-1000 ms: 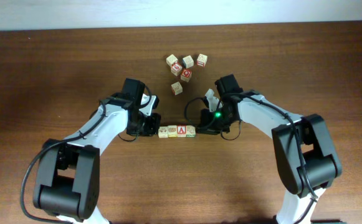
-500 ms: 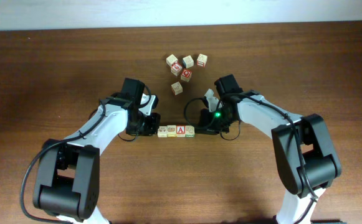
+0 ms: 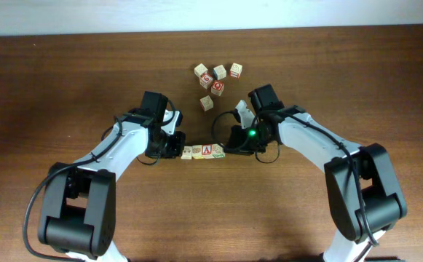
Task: Rotate 4 blocks
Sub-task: 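Squeeze the block row between left and right gripper tips to straighten it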
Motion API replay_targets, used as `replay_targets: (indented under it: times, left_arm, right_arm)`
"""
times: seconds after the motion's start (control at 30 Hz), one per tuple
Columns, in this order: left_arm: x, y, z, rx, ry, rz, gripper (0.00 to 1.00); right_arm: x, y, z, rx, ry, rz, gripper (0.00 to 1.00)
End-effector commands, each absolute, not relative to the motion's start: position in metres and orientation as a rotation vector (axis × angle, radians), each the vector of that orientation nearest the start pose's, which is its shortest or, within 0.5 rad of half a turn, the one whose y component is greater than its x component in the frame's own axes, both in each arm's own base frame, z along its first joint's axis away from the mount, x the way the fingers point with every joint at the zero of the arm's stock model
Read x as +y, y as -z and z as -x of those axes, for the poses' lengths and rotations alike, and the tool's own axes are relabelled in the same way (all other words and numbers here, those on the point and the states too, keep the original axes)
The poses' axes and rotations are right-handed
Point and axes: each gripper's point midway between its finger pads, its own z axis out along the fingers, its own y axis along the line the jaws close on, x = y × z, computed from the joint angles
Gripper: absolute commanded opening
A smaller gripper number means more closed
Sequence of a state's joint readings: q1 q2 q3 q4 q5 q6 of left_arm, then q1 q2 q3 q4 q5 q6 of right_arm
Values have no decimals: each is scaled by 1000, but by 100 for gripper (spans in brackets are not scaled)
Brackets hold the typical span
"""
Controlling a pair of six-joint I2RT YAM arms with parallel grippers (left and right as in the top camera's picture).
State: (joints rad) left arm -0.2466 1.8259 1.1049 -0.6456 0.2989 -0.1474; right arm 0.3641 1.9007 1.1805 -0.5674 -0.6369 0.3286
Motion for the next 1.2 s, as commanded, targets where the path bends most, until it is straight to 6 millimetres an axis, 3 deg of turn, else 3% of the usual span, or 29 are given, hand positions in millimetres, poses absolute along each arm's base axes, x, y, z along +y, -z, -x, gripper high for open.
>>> replay_targets:
  times: [0.0,0.1,0.17,0.3,0.5,0.6,0.77,0.93,1.07,1.17]
  left_arm:
    - [-148,-26,-330,2942,579,-208,0]
    - [-148,-26,-330,2942,578,-208,0]
    - [-148,-26,-330,2942,579,-208,0]
    - [-148,-26,-330,2941,579,-208,0]
    - [-148,-26,-331,2941,578,-208,0]
    - [-148,-26,-330,2941,578,-208,0]
    - [-148,-26,-331,2941,578,-208,0]
    - [-128,-20,-337,2946,394,-187,0]
    - [-130,-20,-336,2946,415,-190,0]
    - [-145,-25,-331,2935,550,-245,0]
  right_arm:
    - [252,-57,-318,2870,-1079,296,4]
    - [251,-56,-319,2878,-1054,282,4]
    - [235,-42,-324,2935,-897,174,4]
    - [232,-18,-320,3005,-864,110,4]
    - [232,-18,-319,3013,-871,105,4]
    - [219,-11,-319,3059,-755,-36,4]
    - [215,-10,-321,3059,-733,-60,4]
    - [212,-12,-321,3059,-794,-29,4]
    - [217,-15,-317,3057,-849,15,4]
    - [217,-15,-317,3056,-848,17,4]
